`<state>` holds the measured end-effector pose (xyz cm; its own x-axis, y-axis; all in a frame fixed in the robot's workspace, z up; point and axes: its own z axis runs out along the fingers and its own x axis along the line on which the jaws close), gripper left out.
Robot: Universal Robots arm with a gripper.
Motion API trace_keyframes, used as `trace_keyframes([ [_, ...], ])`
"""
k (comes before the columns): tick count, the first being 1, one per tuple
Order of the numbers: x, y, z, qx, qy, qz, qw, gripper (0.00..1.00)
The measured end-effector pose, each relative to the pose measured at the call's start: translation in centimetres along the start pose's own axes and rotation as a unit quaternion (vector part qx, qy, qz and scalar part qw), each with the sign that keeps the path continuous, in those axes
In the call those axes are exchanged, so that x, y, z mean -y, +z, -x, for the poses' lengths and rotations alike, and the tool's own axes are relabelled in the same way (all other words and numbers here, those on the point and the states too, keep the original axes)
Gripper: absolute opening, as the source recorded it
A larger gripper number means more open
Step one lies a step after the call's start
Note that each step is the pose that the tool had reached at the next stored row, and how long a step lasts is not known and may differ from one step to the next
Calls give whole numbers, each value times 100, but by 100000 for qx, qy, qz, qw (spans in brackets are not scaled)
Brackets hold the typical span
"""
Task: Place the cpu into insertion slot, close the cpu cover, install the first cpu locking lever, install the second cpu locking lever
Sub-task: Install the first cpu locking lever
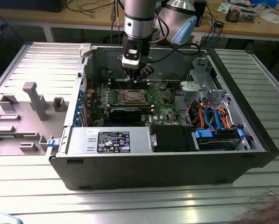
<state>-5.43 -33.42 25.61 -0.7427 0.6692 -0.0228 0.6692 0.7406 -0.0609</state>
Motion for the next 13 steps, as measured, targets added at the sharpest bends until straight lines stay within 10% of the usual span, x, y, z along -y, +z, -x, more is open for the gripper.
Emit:
trace_keyframes([
  [13,0,0,0,32,-533,11,99999,11],
])
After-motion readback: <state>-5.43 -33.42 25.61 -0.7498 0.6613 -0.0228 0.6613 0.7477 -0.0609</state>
